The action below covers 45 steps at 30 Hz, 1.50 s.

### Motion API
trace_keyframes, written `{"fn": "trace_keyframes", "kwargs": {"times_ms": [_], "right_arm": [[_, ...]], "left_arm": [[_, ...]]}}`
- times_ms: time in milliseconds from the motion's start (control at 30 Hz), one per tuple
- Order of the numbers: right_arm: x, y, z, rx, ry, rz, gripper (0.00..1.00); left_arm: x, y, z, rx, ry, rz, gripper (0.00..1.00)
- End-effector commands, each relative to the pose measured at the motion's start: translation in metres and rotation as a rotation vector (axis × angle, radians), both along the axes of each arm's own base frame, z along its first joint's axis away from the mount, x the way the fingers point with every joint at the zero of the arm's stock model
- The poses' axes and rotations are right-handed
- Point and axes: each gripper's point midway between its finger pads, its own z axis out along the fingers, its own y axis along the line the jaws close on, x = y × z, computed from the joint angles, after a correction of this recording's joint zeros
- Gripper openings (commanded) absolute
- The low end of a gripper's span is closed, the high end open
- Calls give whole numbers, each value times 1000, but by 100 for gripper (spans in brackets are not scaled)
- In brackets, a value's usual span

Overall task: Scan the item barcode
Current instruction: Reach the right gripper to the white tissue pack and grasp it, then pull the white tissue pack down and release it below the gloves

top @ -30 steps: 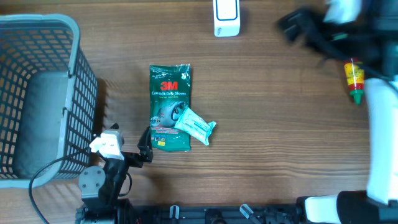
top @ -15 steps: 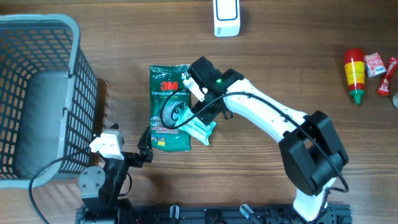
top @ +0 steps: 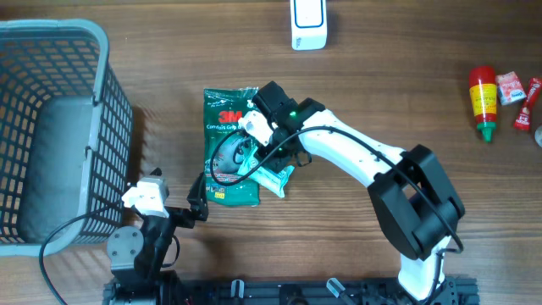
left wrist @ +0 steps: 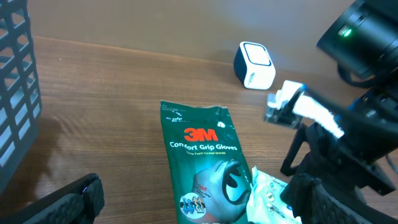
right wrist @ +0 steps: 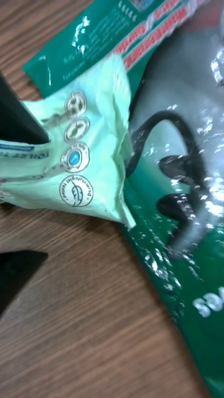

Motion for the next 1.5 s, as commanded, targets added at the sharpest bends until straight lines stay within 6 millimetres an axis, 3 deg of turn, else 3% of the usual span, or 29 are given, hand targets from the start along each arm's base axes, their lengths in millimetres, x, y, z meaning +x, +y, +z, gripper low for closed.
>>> {"fn": "trace_keyframes", "kwargs": {"times_ms": [0, 67, 233, 333, 400, 433, 467, 500, 533, 600, 667, 767, 867, 933, 1067, 1233, 1467], "right_arm": [[-11, 5, -12, 3, 47, 10, 44], [-12, 4, -12, 1, 51, 8, 37], [-16, 1, -14, -12, 76, -20, 34], [-21, -4, -18, -33, 99, -20, 53], [-23, -6, -22, -43, 103, -21, 55], [-23, -9, -26, -53, 97, -24, 46], [-22, -11, -27, -64, 93, -28, 29], [-22, -11, -28, -67, 96, -38, 21], [-22, -11, -27, -66, 106, -75, 7], [-21, -11, -21, -66, 132, -170, 4], [-19, -10, -1, -55, 183, -267, 4], [-26, -5, 54, 8, 348, -390, 4], [-43, -2, 119, 62, 633, -635, 5], [-54, -5, 142, 49, 794, -794, 6], [-73, -4, 169, 32, 1087, -975, 6], [-78, 10, 192, 22, 1331, -1132, 6], [-74, 12, 199, -67, 1479, -1359, 6]], "left_arm": [[-1, -3, 1, -8, -5, -15, 100], [-1, -3, 1, -8, -5, -15, 100], [-1, -3, 1, -8, -5, -15, 100], [-1, -3, 1, -8, -5, -15, 100], [-1, -3, 1, -8, -5, -15, 100], [-1, -3, 1, -8, -5, -15, 100], [-1, -3, 1, -8, -5, -15, 100], [-1, -3, 1, -8, -5, -15, 100], [-1, -3, 1, -8, -5, -15, 100], [-1, -3, 1, -8, -5, -15, 100], [-1, -3, 1, -8, -5, -15, 100], [-1, -3, 1, -8, -5, -15, 100], [-1, -3, 1, -8, -5, -15, 100], [-1, -3, 1, -8, -5, -15, 100], [-1, -3, 1, -8, -5, -15, 100], [-1, -3, 1, -8, -5, -15, 100], [-1, -3, 1, -8, -5, -15, 100]]}}
